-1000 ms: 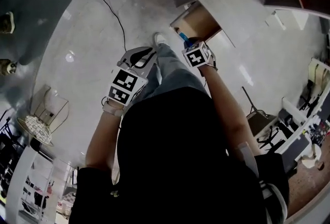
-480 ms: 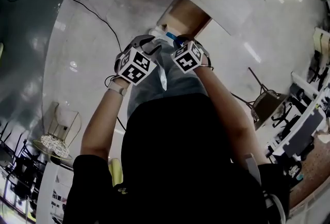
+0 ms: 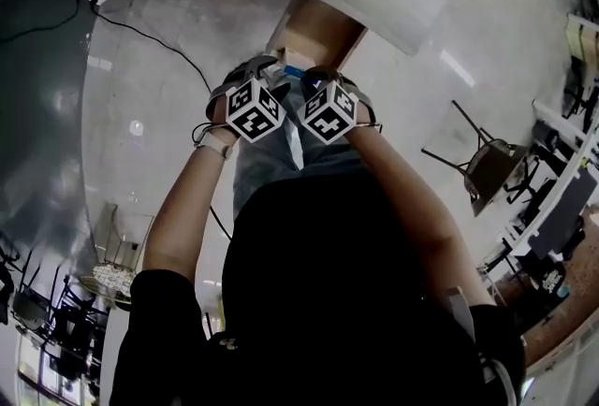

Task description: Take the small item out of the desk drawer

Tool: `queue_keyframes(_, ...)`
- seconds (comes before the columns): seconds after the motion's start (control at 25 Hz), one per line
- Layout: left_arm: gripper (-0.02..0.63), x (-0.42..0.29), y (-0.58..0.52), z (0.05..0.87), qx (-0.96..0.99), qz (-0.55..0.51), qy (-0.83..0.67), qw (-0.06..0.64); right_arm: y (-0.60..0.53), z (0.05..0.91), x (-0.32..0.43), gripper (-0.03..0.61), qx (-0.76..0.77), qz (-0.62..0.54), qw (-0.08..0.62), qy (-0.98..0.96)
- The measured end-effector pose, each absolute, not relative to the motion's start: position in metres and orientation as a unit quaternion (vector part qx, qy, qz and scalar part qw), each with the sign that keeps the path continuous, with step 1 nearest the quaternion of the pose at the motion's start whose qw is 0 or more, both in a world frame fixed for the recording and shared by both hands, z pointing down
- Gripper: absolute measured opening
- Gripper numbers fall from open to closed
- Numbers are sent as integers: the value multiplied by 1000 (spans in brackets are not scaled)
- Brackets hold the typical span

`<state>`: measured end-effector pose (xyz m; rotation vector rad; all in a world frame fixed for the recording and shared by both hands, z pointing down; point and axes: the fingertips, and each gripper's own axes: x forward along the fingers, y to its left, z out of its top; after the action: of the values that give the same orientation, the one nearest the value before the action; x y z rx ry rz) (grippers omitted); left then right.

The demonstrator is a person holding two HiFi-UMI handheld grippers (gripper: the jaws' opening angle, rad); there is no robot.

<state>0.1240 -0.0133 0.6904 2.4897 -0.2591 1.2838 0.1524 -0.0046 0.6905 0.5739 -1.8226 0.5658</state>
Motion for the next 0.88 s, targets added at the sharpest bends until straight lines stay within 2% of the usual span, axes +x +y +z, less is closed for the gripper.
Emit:
queue_keyframes(0.28, 242, 149, -19, 706, 877, 471, -30, 96, -7, 691, 152, 48, 238, 251, 535, -771)
queue_keyframes(0.52, 239, 164, -13, 720, 871, 484, 3, 85, -7, 692, 155, 47, 237, 261, 530, -771)
queue_keyframes(0.88, 175, 160, -16, 722, 868, 495, 8, 45, -12, 687, 156, 48, 245, 261, 523, -774)
